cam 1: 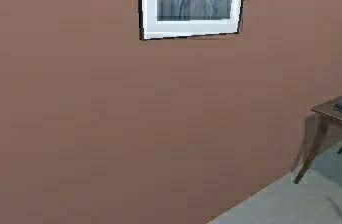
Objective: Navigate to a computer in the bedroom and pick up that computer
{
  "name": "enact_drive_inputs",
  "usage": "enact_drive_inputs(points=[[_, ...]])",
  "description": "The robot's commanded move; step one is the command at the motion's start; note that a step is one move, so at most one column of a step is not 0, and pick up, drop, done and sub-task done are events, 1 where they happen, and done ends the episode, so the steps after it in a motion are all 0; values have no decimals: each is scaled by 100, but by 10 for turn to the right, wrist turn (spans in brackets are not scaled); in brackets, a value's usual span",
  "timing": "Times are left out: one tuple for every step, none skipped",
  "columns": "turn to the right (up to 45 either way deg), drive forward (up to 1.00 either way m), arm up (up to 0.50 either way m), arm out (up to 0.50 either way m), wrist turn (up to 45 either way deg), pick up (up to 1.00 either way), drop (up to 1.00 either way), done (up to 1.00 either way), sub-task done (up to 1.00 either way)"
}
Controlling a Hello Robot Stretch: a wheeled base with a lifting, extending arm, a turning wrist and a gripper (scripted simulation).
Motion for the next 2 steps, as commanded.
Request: enact_drive_inputs(points=[[450, 0, 0, 0, 0, 0, 0, 0, 0], [450, 0, 0, 0, 0, 0, 0, 0, 0]])
